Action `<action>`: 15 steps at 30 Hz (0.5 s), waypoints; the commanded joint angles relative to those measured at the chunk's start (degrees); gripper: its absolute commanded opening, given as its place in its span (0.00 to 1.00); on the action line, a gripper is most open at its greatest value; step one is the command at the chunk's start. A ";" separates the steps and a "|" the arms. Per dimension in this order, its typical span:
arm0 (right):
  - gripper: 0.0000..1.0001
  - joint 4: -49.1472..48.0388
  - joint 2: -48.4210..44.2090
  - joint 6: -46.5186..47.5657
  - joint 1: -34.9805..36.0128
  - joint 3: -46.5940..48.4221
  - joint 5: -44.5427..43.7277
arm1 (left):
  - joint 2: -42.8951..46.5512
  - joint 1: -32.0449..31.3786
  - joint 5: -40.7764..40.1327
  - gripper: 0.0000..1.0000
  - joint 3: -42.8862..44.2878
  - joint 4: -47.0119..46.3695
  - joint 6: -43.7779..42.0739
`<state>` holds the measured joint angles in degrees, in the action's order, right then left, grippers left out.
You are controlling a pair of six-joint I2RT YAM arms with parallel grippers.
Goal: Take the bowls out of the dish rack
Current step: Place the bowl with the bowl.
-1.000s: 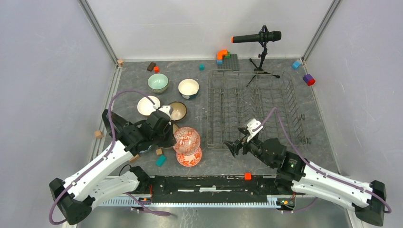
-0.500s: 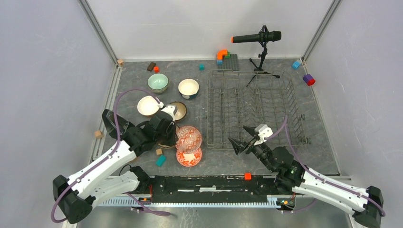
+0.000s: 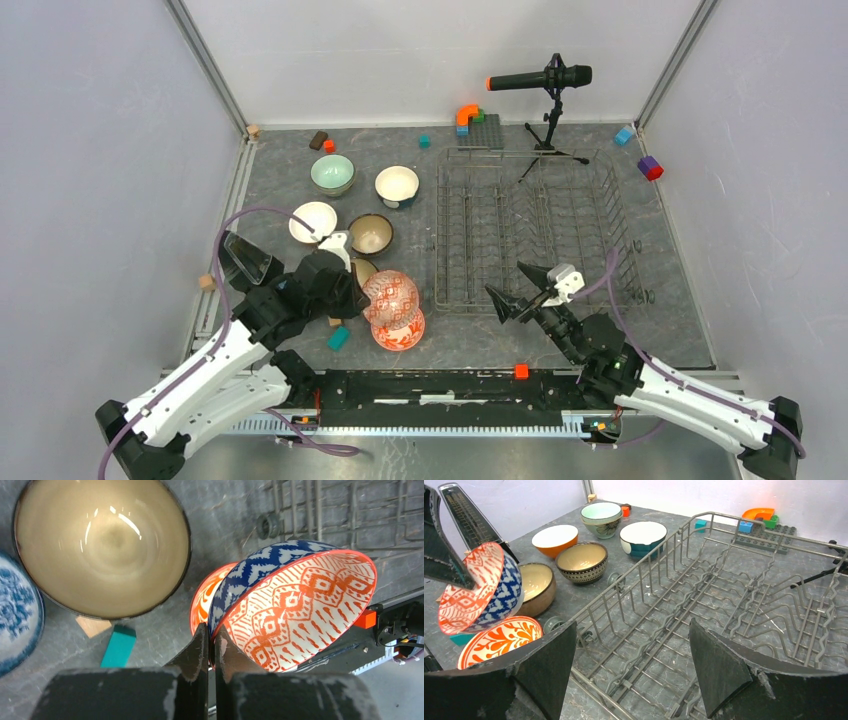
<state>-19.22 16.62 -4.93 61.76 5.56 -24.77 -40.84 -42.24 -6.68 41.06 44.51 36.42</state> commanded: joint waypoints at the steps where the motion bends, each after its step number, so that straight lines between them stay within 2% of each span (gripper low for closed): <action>1: 0.87 -2.10 0.51 -1.15 -0.06 -0.74 -1.80 | 1.40 -0.22 2.29 0.02 -0.85 1.09 8.81; 15: 0.87 -3.47 1.29 -3.22 -0.06 -2.73 -1.67 | -2.71 -0.22 2.69 0.02 -2.42 3.16 15.75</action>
<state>-20.18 17.72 -7.09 61.76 3.27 -25.78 -43.27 -42.24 -5.32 38.02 49.23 47.81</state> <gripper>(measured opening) 0.868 0.052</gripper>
